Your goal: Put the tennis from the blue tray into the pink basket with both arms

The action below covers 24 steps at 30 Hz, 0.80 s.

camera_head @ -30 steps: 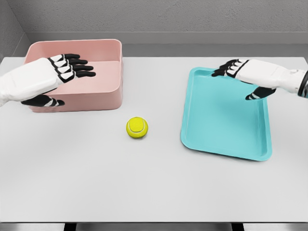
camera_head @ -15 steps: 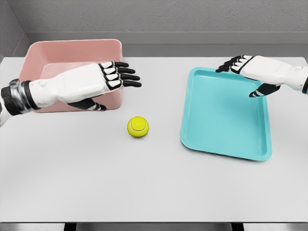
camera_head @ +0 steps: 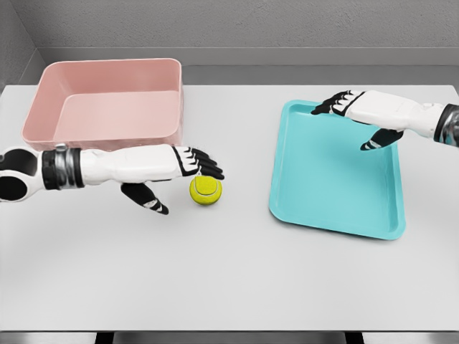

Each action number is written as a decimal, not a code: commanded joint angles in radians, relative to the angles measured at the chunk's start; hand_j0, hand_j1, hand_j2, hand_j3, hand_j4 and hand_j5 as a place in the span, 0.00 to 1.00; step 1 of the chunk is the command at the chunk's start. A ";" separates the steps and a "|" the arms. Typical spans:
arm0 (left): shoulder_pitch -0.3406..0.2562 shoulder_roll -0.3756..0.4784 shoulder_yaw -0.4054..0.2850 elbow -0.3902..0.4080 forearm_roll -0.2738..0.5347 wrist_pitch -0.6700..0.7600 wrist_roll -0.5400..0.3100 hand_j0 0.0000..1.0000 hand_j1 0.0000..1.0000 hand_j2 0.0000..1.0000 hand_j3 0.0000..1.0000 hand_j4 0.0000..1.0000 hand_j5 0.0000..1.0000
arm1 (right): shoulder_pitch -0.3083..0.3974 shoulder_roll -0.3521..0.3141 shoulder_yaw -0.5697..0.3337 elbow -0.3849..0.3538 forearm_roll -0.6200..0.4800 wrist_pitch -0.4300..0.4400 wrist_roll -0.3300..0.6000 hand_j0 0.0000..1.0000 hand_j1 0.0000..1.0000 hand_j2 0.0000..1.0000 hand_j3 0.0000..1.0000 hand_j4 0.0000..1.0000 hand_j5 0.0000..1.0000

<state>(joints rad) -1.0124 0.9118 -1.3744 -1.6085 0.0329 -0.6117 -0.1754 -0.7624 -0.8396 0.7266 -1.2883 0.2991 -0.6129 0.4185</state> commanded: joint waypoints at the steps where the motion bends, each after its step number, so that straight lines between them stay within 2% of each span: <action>1: 0.000 -0.002 -0.032 0.004 0.070 0.001 -0.035 1.00 1.00 1.00 1.00 1.00 1.00 | 0.000 -0.001 -0.001 0.001 -0.006 0.002 0.000 1.00 1.00 1.00 1.00 1.00 1.00; 5: -0.005 -0.042 -0.023 0.016 0.137 0.001 -0.128 1.00 1.00 1.00 1.00 1.00 1.00 | 0.003 -0.001 -0.001 0.000 -0.006 0.002 0.000 1.00 1.00 1.00 1.00 1.00 1.00; 19: -0.008 -0.080 0.046 0.027 0.162 0.001 -0.127 1.00 1.00 1.00 1.00 1.00 1.00 | 0.005 0.000 0.002 0.000 -0.003 0.002 0.005 1.00 1.00 1.00 1.00 1.00 1.00; 21: -0.006 -0.128 0.044 0.085 0.194 0.001 -0.128 1.00 1.00 1.00 1.00 1.00 1.00 | 0.005 0.002 0.005 0.000 -0.003 0.002 0.005 1.00 1.00 1.00 1.00 1.00 1.00; 24: -0.012 -0.154 0.043 0.131 0.225 0.001 -0.137 1.00 1.00 1.00 1.00 1.00 1.00 | 0.005 0.002 0.007 0.000 -0.003 0.002 0.005 1.00 1.00 1.00 1.00 1.00 1.00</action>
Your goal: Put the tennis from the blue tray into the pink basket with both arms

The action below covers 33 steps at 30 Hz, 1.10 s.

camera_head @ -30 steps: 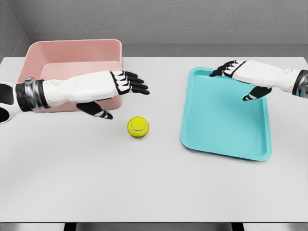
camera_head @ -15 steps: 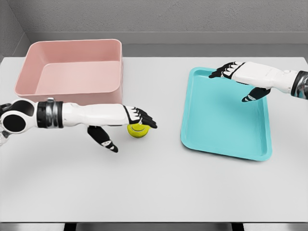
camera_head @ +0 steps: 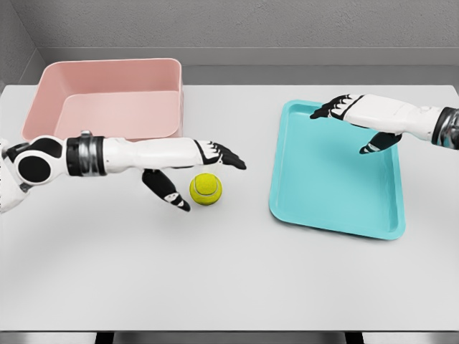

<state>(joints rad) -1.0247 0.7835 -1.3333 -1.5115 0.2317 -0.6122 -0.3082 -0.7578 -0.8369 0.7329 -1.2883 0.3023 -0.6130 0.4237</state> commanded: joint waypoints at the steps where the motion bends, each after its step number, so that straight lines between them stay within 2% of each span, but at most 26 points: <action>1: 0.000 -0.036 0.002 0.053 0.026 0.001 -0.005 1.00 1.00 1.00 1.00 1.00 1.00 | 0.000 -0.001 0.000 0.000 -0.006 0.002 0.000 1.00 1.00 1.00 1.00 1.00 1.00; 4: 0.006 -0.039 -0.004 0.059 0.018 0.001 -0.003 1.00 1.00 1.00 1.00 1.00 1.00 | 0.000 -0.001 0.000 0.000 -0.006 0.002 0.000 1.00 1.00 1.00 1.00 1.00 1.00; 8: 0.011 -0.056 -0.017 0.126 0.009 0.001 -0.003 1.00 1.00 1.00 1.00 1.00 1.00 | 0.000 -0.001 0.000 0.000 -0.006 0.002 0.000 1.00 1.00 1.00 1.00 1.00 1.00; 13: 0.012 -0.055 -0.020 0.134 -0.006 0.001 0.001 1.00 1.00 1.00 1.00 1.00 1.00 | 0.000 -0.001 0.000 -0.003 -0.006 0.002 0.000 1.00 1.00 1.00 1.00 1.00 1.00; 15: 0.012 -0.055 -0.020 0.137 -0.041 0.001 0.006 1.00 1.00 1.00 1.00 1.00 1.00 | 0.000 -0.001 0.000 -0.003 -0.005 0.002 0.000 1.00 1.00 1.00 1.00 1.00 1.00; 18: 0.012 -0.069 -0.024 0.178 -0.051 0.001 0.006 1.00 1.00 1.00 1.00 1.00 1.00 | 0.003 -0.001 0.000 -0.003 -0.006 0.002 0.000 1.00 1.00 1.00 1.00 1.00 1.00; 22: 0.012 -0.092 -0.040 0.195 -0.089 0.001 0.006 1.00 1.00 1.00 1.00 1.00 1.00 | 0.003 -0.001 0.000 -0.003 -0.006 0.002 0.000 1.00 1.00 1.00 1.00 1.00 1.00; 33: 0.028 -0.122 -0.053 0.254 -0.092 0.001 0.006 1.00 1.00 1.00 1.00 1.00 1.00 | 0.005 0.001 0.000 -0.003 -0.005 0.002 0.000 1.00 1.00 1.00 1.00 1.00 1.00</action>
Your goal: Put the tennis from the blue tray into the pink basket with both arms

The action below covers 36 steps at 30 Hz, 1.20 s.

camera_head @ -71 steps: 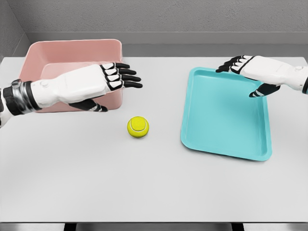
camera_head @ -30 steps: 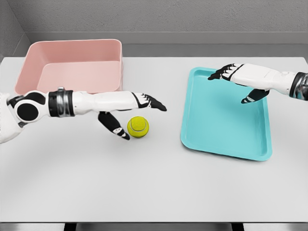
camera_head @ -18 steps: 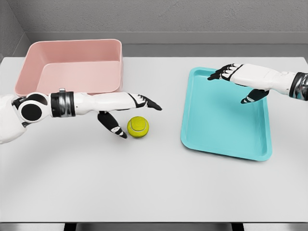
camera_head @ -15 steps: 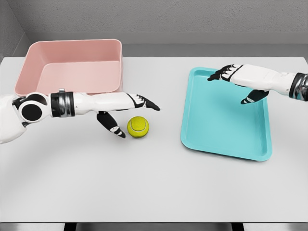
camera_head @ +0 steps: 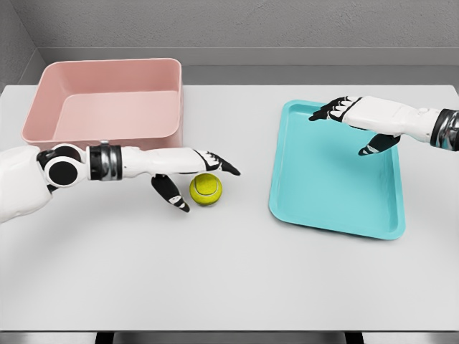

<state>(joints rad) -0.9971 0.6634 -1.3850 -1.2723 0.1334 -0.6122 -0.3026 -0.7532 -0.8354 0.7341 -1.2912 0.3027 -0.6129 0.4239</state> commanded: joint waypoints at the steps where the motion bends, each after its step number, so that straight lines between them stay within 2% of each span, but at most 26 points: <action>1: 0.000 -0.004 -0.003 0.014 0.008 0.001 0.000 1.00 1.00 1.00 1.00 1.00 1.00 | 0.002 -0.001 -0.001 0.001 -0.007 0.002 0.000 1.00 1.00 1.00 1.00 1.00 1.00; 7: 0.000 -0.036 -0.003 0.042 0.005 0.001 -0.001 1.00 1.00 1.00 1.00 1.00 1.00 | 0.011 -0.001 0.001 0.001 -0.005 0.002 0.000 1.00 1.00 1.00 1.00 1.00 1.00; 9: 0.000 -0.057 0.003 0.057 -0.044 0.001 0.000 1.00 1.00 1.00 1.00 1.00 1.00 | 0.011 -0.002 -0.001 0.001 -0.005 0.002 0.000 1.00 1.00 1.00 1.00 1.00 1.00; 18: 0.000 -0.079 -0.002 0.080 -0.055 0.001 0.000 1.00 1.00 1.00 1.00 1.00 1.00 | 0.011 -0.002 -0.001 0.001 -0.005 0.002 0.000 1.00 1.00 1.00 1.00 1.00 1.00; 27: -0.002 -0.079 -0.002 0.110 -0.058 0.001 0.000 1.00 1.00 1.00 1.00 1.00 1.00 | 0.012 -0.002 -0.001 0.001 -0.005 0.002 0.000 1.00 1.00 1.00 1.00 1.00 1.00; 36: -0.002 -0.077 -0.002 0.106 -0.072 0.001 0.002 0.99 0.99 0.99 0.99 0.99 0.99 | 0.012 -0.002 -0.001 0.003 -0.007 0.002 0.000 1.00 1.00 1.00 1.00 1.00 1.00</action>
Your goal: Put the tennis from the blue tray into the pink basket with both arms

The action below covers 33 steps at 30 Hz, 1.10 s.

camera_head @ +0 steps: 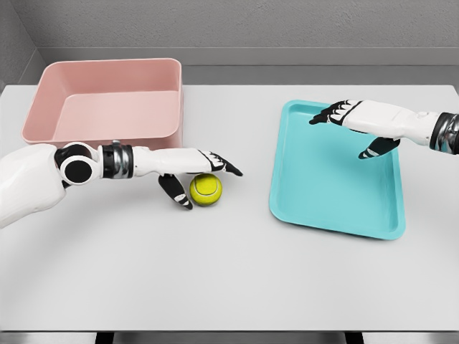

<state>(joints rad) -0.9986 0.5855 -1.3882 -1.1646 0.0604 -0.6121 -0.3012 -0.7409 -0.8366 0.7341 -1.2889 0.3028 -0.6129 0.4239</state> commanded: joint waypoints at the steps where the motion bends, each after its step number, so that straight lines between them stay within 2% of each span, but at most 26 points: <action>1: 0.002 0.000 0.000 -0.001 0.001 0.001 0.000 0.96 0.96 0.96 0.96 0.96 0.96 | 0.000 -0.001 -0.001 0.000 -0.007 0.002 0.000 1.00 1.00 1.00 1.00 1.00 1.00; 3: 0.002 0.000 0.000 -0.001 0.001 0.001 0.000 0.93 0.93 0.93 0.93 0.93 0.93 | 0.000 -0.001 -0.001 -0.001 -0.005 0.002 0.000 1.00 1.00 1.00 1.00 1.00 1.00; 4: 0.002 0.000 0.000 -0.001 0.001 0.001 0.000 0.88 0.88 0.88 0.88 0.88 0.88 | 0.000 -0.001 -0.001 -0.001 -0.007 0.002 0.000 1.00 1.00 1.00 1.00 1.00 1.00; 12: 0.000 0.000 -0.005 -0.004 0.002 0.001 0.000 0.81 0.81 0.81 0.81 0.81 0.81 | 0.000 -0.003 -0.002 -0.001 -0.007 0.002 0.000 1.00 1.00 1.00 1.00 1.00 1.00; 15: 0.000 0.000 -0.005 -0.004 0.001 0.001 -0.001 0.75 0.75 0.75 0.75 0.75 0.75 | 0.000 -0.003 -0.005 -0.001 -0.007 0.002 0.000 1.00 1.00 1.00 1.00 1.00 1.00; 16: 0.000 0.000 -0.005 -0.004 0.002 0.001 -0.001 0.71 0.71 0.71 0.71 0.71 0.71 | 0.000 -0.003 -0.005 0.000 -0.007 0.002 0.000 1.00 1.00 1.00 1.00 1.00 1.00; 19: 0.000 0.000 -0.006 -0.004 0.001 0.001 -0.001 0.69 0.69 0.69 0.69 0.69 0.69 | 0.002 -0.001 -0.005 0.000 -0.007 0.002 0.000 1.00 1.00 1.00 1.00 1.00 1.00; 20: 0.000 0.000 -0.006 -0.006 0.002 0.001 -0.001 0.64 0.64 0.64 0.64 0.64 0.64 | 0.000 -0.001 -0.005 -0.001 -0.007 0.002 0.000 1.00 1.00 1.00 1.00 1.00 1.00; 24: 0.000 0.000 -0.006 -0.006 0.002 0.001 -0.001 0.56 0.56 0.56 0.56 0.56 0.56 | 0.002 -0.001 -0.005 -0.001 -0.007 0.002 0.000 1.00 1.00 1.00 1.00 1.00 1.00; 27: 0.000 0.000 -0.006 -0.006 0.002 0.001 -0.001 0.44 0.44 0.44 0.44 0.44 0.44 | 0.002 0.001 -0.005 -0.001 -0.007 0.002 0.000 1.00 1.00 1.00 1.00 1.00 1.00; 33: 0.000 0.000 -0.003 -0.007 0.002 0.001 -0.001 0.44 0.44 0.44 0.44 0.44 0.44 | 0.002 -0.001 -0.005 -0.001 -0.007 0.002 0.000 1.00 1.00 1.00 1.00 1.00 1.00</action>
<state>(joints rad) -1.0002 0.5864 -1.3944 -1.1712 0.0560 -0.6125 -0.3029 -0.7394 -0.8364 0.7295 -1.2898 0.3024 -0.6129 0.4239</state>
